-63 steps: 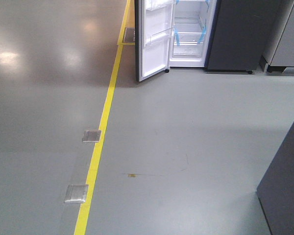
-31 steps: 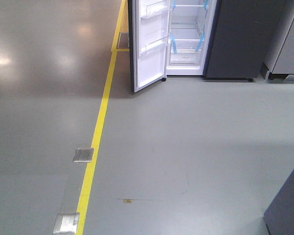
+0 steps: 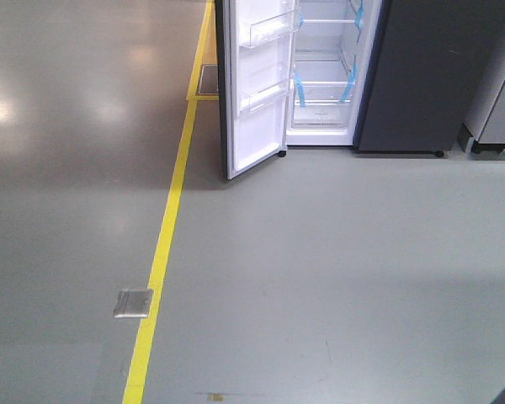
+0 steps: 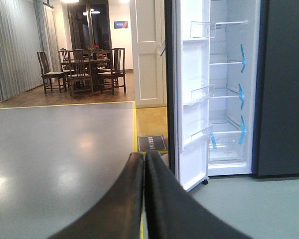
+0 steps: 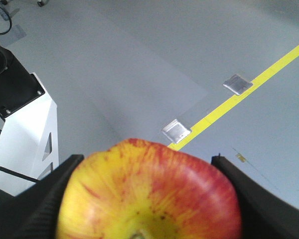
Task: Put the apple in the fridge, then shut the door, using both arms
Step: 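Approach the open refrigerator door bins with the base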
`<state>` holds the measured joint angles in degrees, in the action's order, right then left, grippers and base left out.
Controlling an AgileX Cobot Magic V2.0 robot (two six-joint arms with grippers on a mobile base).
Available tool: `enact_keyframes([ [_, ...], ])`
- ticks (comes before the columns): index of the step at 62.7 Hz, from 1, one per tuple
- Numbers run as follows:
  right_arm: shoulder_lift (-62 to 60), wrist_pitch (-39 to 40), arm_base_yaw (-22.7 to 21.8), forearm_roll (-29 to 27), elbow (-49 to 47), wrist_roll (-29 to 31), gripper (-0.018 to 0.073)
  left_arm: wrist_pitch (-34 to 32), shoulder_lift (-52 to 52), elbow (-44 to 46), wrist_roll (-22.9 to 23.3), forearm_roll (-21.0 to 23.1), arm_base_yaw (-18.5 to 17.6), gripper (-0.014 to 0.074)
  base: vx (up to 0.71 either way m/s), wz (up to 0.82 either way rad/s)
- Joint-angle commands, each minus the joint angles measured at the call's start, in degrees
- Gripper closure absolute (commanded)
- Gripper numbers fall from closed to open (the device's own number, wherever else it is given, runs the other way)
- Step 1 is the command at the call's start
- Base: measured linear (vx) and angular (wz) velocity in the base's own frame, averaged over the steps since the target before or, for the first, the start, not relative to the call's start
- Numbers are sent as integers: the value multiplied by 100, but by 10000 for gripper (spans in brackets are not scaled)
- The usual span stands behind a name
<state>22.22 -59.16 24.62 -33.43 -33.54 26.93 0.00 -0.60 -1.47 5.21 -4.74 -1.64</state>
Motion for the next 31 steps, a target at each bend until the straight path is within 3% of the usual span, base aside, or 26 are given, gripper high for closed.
enact_keyframes([
  [1, 38, 301, 6, -241, -157, 0, 239, -441, -93, -159, 21, 40, -15, 603, 32, -1],
  [31, 38, 301, 6, -241, -157, 0, 239, -441, -93, -159, 21, 40, -15, 603, 32, 0],
])
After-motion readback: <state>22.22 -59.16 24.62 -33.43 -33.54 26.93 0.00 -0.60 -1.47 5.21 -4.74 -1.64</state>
